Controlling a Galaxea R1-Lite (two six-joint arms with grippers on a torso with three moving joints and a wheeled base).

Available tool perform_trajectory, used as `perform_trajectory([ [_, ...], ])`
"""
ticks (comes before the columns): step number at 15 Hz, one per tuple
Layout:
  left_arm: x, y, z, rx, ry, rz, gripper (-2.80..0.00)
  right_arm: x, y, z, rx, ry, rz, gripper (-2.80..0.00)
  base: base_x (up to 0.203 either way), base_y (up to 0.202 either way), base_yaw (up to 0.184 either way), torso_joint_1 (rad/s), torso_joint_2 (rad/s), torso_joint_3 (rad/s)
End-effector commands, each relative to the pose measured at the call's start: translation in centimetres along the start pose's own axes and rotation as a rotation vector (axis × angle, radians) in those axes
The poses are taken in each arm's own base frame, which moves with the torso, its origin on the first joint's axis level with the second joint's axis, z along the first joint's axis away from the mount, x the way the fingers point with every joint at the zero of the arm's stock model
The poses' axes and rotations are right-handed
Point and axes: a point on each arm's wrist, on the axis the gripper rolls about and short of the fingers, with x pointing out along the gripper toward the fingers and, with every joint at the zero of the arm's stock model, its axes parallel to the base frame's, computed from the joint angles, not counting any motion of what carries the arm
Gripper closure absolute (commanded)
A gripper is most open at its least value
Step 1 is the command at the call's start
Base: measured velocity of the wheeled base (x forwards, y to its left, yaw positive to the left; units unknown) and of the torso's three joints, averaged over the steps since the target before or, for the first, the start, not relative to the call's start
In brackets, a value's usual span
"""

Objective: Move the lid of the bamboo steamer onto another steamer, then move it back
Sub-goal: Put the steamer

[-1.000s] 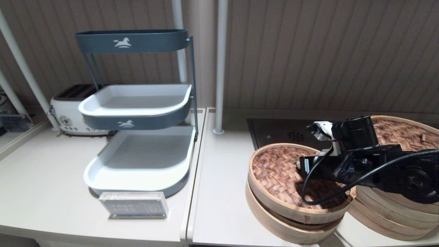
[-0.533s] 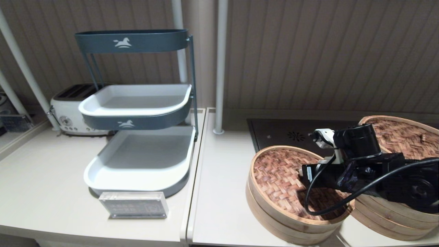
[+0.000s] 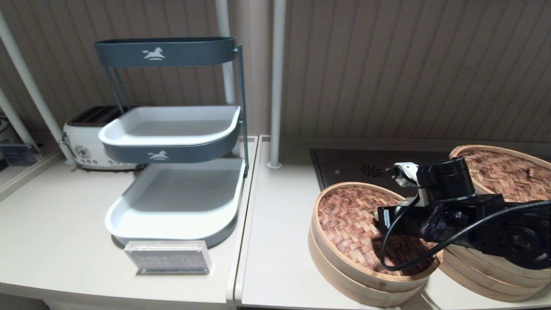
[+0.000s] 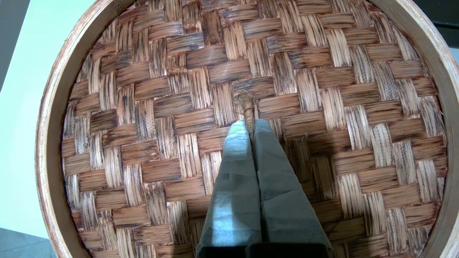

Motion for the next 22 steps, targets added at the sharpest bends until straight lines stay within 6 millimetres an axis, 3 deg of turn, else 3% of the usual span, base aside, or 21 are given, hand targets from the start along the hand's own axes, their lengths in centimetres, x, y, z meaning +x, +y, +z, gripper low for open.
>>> perform_trajectory([
  [1,0.2,0.0,-0.8,0.000,0.027,0.000,0.00,0.2,0.0,-0.2,-0.001,0.010,-0.002,0.00,0.000,0.000,0.000,0.000,0.00,0.000],
  [3,0.2,0.0,-0.8,0.000,0.026,0.000,0.00,0.1,0.0,-0.1,-0.002,0.004,-0.003,0.00,0.000,0.000,0.000,0.000,0.00,0.000],
  [4,0.2,0.0,-0.8,0.000,0.027,0.000,0.00,0.1,0.0,-0.1,-0.001,0.001,-0.007,-2.80,0.000,0.000,0.000,0.000,0.00,0.000],
  [8,0.2,0.0,-0.8,0.000,0.027,0.000,0.00,-0.5,0.0,0.3,0.008,-0.074,0.004,-2.80,0.000,0.000,0.000,0.000,0.00,0.000],
  [11,0.2,0.0,-0.8,0.000,0.027,0.000,0.00,-2.7,-0.1,1.0,0.011,-0.142,0.014,-2.80,0.000,0.000,0.000,0.000,0.00,0.000],
  [14,0.2,0.0,-0.8,0.000,0.027,0.000,0.00,-7.5,-0.3,2.2,0.018,-0.253,0.033,-2.80,0.000,0.000,0.000,0.000,0.00,0.000],
  [18,0.2,0.0,-0.8,0.000,0.027,0.000,0.00,-16.0,-1.0,2.5,0.031,-0.337,0.033,-2.75,0.000,0.000,0.000,0.000,0.00,0.000],
  [19,0.2,0.0,-0.8,0.000,0.026,0.000,0.00,-17.9,-1.4,2.1,0.039,-0.346,0.011,0.00,0.000,0.000,0.000,0.000,0.00,0.000],
  [22,0.2,0.0,-0.8,0.000,0.027,0.000,0.00,-23.3,-2.4,-0.2,0.061,-0.423,-0.023,0.00,0.000,0.000,0.000,0.000,0.00,0.000],
])
